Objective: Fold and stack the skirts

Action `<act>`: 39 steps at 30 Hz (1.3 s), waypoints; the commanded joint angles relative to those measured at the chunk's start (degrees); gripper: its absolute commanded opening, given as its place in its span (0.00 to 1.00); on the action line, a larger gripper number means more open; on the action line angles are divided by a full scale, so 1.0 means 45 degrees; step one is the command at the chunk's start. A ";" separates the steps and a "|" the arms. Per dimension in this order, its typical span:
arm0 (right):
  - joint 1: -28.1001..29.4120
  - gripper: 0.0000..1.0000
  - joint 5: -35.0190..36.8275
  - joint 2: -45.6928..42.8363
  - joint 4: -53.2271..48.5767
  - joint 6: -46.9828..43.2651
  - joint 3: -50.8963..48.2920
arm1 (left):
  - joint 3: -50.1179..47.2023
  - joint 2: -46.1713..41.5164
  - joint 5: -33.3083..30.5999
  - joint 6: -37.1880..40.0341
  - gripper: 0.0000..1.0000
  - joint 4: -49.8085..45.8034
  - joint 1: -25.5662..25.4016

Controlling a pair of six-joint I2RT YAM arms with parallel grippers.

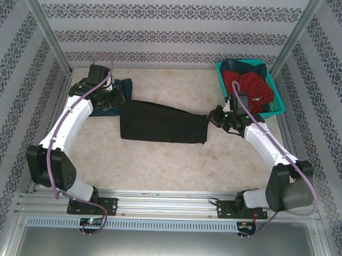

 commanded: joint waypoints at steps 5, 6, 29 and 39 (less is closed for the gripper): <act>-0.0193 0.00 -0.0067 0.0675 -0.0066 -0.0396 0.0334 | -0.0254 0.0426 -0.0508 -0.0106 0.00 0.0207 0.0011; -0.0197 0.00 -0.0056 0.0811 0.0024 -0.0397 0.0369 | -0.0140 0.0666 -0.0587 -0.0057 0.00 0.0294 0.0017; 0.0018 0.57 0.1370 0.4291 0.2800 -0.0815 0.2733 | 0.3852 0.5547 -0.1082 -0.0356 1.00 0.0262 0.0080; 0.2007 0.79 0.2573 0.3982 0.2249 -0.0665 0.2451 | 0.2440 0.4905 0.1511 -0.0545 1.00 0.1463 -0.1296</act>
